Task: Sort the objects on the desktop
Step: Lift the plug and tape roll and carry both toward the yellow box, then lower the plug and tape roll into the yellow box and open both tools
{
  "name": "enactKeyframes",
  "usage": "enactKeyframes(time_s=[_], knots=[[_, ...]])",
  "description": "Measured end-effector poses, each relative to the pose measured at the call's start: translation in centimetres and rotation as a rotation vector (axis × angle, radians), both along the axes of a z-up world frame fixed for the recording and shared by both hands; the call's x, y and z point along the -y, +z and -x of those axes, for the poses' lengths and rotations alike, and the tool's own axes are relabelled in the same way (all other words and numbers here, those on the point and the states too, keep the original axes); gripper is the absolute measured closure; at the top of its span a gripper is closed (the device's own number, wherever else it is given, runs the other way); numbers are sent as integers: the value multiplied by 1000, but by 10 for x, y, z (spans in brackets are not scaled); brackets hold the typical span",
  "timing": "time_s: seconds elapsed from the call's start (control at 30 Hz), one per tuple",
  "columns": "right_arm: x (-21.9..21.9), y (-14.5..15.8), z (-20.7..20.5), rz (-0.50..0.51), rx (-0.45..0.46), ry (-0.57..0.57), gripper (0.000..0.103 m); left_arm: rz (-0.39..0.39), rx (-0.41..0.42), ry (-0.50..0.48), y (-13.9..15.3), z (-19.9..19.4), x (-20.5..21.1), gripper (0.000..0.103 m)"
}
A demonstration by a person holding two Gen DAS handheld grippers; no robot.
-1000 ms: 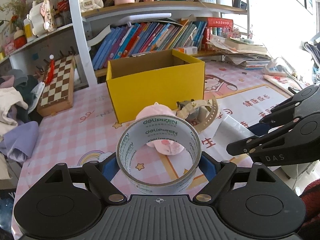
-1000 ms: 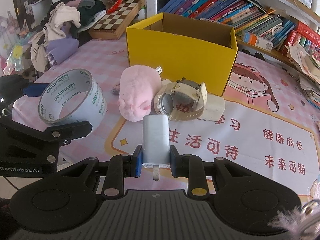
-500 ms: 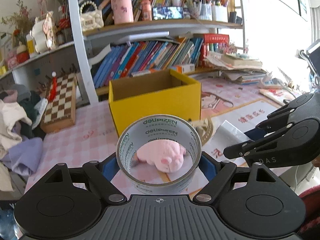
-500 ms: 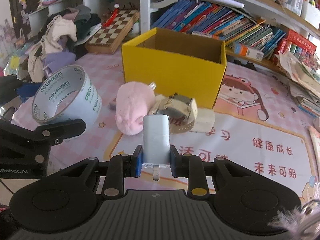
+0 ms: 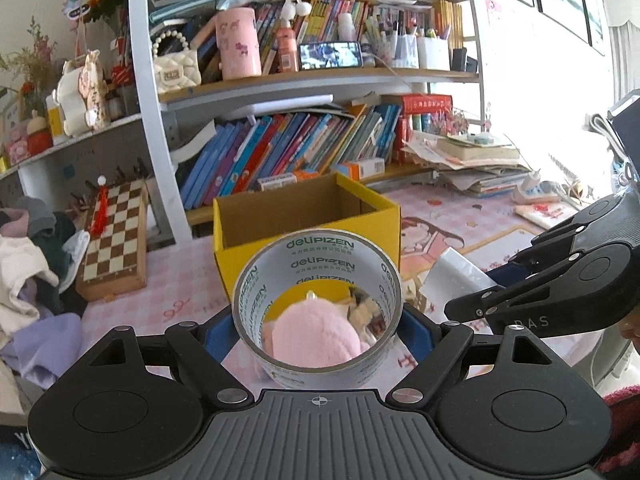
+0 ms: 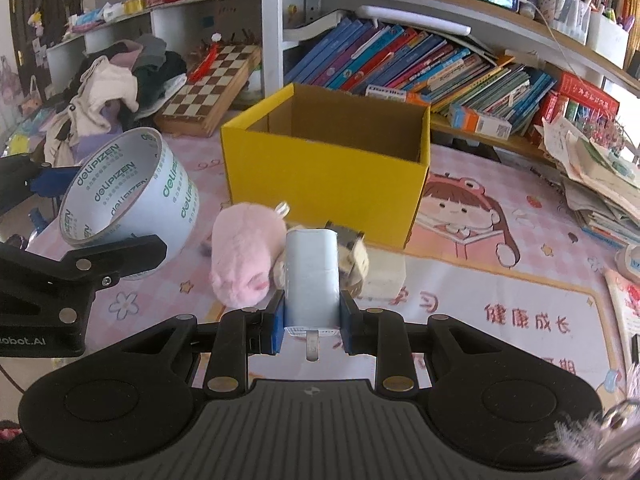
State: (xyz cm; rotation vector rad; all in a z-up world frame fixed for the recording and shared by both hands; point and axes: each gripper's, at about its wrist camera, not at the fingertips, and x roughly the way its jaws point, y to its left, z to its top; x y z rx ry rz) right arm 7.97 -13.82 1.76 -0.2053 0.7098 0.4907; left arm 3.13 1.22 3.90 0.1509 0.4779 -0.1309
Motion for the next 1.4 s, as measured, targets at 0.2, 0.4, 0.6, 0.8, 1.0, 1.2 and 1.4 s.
enactKeyframes(time_s=[0.2,0.4,0.6,0.8,1.0,1.2,1.4], knots=[[4,9,-21,-21,26,1,78,-13,29,-10,6,-19,5,19],[8,19,-46,-37,36,18,78,-24,48,2,16,-39,10,19],[11,35,-78,-58,41,44,78,-40,58,25,29,-60,14,19],[11,49,-108,-77,61,74,78,-45,59,43,39,-81,14,19],[10,59,-136,-86,86,98,78,-72,68,44,48,-103,17,19],[12,69,-162,-109,112,104,78,-88,86,43,58,-124,20,19],[11,67,-183,-110,104,117,78,-101,75,41,56,-144,22,19]])
